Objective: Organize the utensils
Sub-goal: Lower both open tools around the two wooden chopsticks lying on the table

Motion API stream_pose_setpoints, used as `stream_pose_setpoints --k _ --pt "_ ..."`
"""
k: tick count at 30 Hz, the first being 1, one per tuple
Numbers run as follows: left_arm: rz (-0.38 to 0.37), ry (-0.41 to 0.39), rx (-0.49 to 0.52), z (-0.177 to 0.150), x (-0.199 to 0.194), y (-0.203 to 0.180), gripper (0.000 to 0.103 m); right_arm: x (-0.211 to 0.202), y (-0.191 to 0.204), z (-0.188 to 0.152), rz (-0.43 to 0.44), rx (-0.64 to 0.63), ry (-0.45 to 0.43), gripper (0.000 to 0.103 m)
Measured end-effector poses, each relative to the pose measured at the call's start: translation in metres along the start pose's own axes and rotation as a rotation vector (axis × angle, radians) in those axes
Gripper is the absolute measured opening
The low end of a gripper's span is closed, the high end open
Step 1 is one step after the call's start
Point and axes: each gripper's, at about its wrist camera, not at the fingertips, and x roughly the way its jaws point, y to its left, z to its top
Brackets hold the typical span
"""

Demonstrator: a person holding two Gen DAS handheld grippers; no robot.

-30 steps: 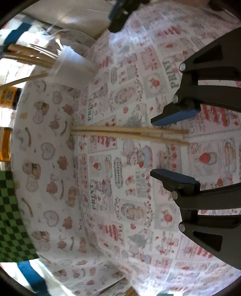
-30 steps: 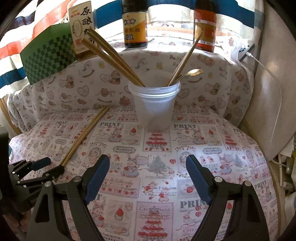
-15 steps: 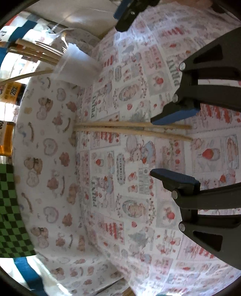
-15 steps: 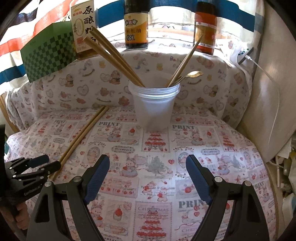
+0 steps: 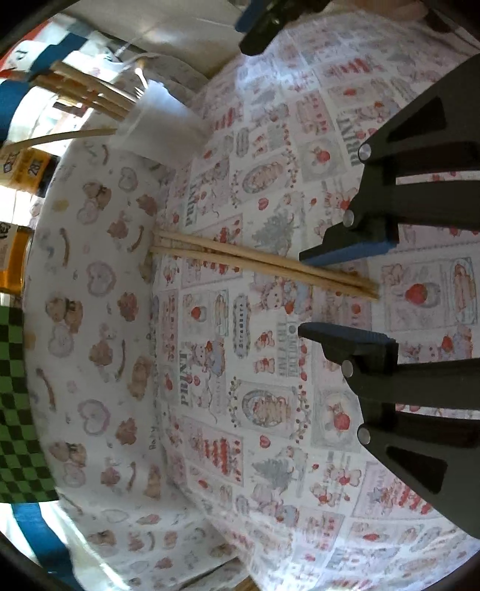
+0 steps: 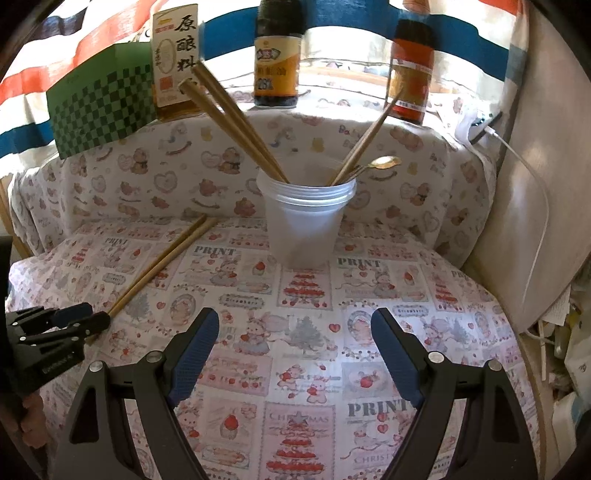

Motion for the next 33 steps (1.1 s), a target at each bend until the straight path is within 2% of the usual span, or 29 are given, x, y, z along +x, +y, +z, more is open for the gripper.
stream_pose_setpoints --k 3,11,13,15,19,22,27,33 --pt "-0.011 -0.002 -0.026 0.001 -0.002 0.007 0.030 -0.002 -0.001 0.000 0.001 0.006 -0.005 0.086" --pt "0.031 -0.009 0.004 0.002 0.001 0.006 0.031 -0.007 0.005 -0.001 -0.001 -0.023 -0.020 0.086" --pt "0.049 -0.004 -0.006 0.004 0.003 0.010 0.041 -0.009 0.007 -0.001 -0.006 -0.029 -0.025 0.086" --pt "0.044 -0.003 -0.009 0.005 0.003 0.013 0.041 -0.009 0.007 -0.001 -0.007 -0.030 -0.025 0.086" --pt "0.052 0.003 0.047 0.003 0.004 0.007 0.041 -0.007 0.005 -0.001 -0.010 -0.022 -0.016 0.086" --pt "0.097 -0.006 0.124 -0.002 0.005 -0.007 0.040 -0.007 0.005 -0.001 -0.005 -0.018 -0.015 0.086" --pt "0.053 0.002 0.156 -0.005 0.004 -0.017 0.040 -0.006 0.004 -0.001 -0.001 -0.018 -0.010 0.086" --pt "-0.036 -0.002 0.251 -0.016 0.002 -0.047 0.049 -0.007 0.003 -0.001 -0.003 -0.009 -0.011 0.086"
